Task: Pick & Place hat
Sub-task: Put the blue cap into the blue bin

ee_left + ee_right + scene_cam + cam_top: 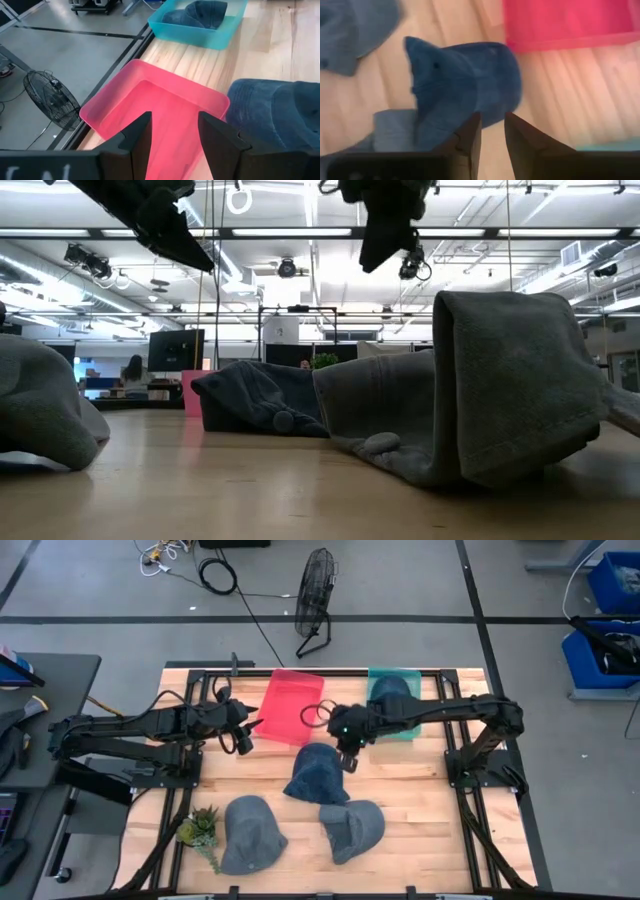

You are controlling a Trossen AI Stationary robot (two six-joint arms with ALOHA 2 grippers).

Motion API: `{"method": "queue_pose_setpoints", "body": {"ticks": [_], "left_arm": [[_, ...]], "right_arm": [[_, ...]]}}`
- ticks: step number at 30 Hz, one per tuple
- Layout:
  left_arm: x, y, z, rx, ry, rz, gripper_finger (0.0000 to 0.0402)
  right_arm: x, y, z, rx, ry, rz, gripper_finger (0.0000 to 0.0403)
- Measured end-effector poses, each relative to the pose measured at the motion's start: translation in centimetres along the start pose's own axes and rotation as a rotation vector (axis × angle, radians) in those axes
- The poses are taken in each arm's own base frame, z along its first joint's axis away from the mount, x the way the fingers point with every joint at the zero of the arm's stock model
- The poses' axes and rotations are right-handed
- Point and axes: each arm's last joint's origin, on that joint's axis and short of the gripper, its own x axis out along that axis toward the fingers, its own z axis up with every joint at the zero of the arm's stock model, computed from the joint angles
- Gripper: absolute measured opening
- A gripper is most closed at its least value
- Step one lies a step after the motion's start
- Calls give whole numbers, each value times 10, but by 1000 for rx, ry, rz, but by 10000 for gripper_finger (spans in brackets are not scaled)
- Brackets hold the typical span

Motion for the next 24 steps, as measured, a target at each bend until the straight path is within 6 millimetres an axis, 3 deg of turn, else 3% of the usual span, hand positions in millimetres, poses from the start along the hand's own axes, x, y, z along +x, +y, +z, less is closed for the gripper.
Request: {"method": "queue_pose_setpoints", "body": {"ticks": [10, 15, 24], "left_arm": [[0, 0, -2, -12, 18, -1, 165], [0, 0, -2, -10, 22, -1, 165], [0, 0, -3, -7, 27, 0, 165]], "right_arm": [[21, 26, -2, 10, 8, 30, 165], [56, 36, -1, 46, 27, -13, 192], [125, 40, -11, 76, 148, -112, 196]]}}
